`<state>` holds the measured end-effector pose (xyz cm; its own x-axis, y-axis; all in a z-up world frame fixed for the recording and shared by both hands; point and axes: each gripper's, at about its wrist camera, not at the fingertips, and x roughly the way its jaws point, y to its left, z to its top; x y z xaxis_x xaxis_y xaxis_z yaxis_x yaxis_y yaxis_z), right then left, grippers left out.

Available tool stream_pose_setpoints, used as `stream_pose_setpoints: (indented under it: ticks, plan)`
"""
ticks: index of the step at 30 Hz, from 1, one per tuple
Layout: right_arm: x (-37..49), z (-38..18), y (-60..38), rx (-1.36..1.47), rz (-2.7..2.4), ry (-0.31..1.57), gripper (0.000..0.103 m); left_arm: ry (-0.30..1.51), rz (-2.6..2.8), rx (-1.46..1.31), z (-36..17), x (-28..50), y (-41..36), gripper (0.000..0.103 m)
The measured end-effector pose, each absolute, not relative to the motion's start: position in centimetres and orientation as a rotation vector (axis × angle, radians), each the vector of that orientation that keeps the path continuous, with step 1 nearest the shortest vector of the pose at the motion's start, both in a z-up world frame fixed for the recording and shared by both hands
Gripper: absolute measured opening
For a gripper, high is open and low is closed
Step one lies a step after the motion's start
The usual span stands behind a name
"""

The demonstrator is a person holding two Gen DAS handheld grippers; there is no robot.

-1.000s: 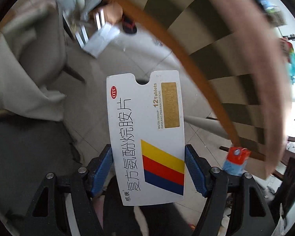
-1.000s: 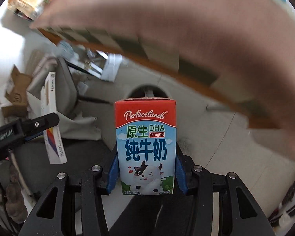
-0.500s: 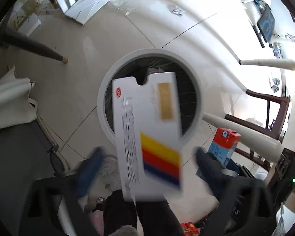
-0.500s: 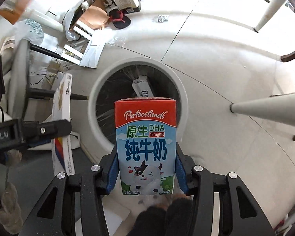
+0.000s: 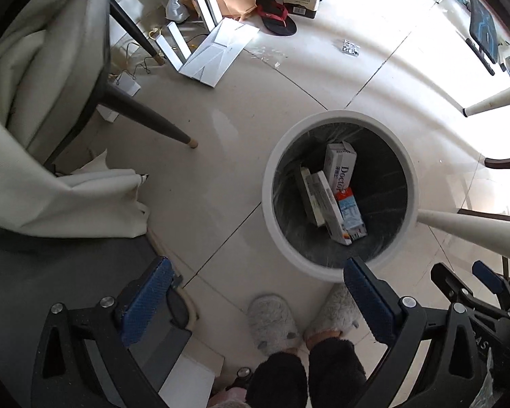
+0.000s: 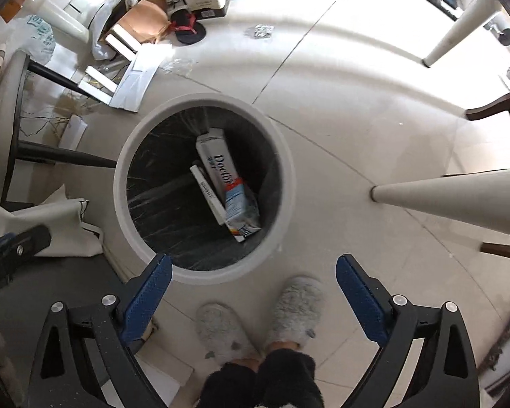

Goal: Collect trash
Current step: 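Grasp the red snack wrapper with left tool while right grasps blue-green rice bag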

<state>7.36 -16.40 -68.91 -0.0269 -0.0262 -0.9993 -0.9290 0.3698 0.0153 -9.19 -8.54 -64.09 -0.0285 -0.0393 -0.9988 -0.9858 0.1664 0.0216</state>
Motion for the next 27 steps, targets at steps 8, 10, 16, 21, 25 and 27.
stream_pose_setpoints:
  ticks: [8, 10, 16, 21, 25, 27]
  plan:
    - [7.1, -63.1, -17.0, -0.938, 0.910, 1.386, 0.098, 1.344, 1.089, -1.091, -59.7, -9.8, -9.5, 0.103]
    - [6.9, -61.4, -17.2, -0.941, 0.914, 1.381, 0.098, 1.346, 1.093, -1.073, -58.1, -9.8, -10.1, 0.103]
    - [6.3, -55.9, -18.2, -0.930, 0.932, 1.364, 0.098, 1.336, 1.099, -1.068, -53.4, -10.3, -11.7, 0.103]
    - [5.7, -50.8, -19.3, -0.908, 0.931, 1.375, 0.098, 1.346, 1.089, -1.065, -49.0, -10.6, -13.0, 0.103]
    - [5.1, -45.8, -20.0, -0.884, 0.934, 1.385, 0.098, 1.346, 1.080, -1.057, -44.6, -10.9, -13.8, 0.103]
    - [4.8, -43.0, -20.1, -0.865, 0.940, 1.394, 0.098, 1.333, 1.084, -1.054, -41.8, -11.0, -14.0, 0.103]
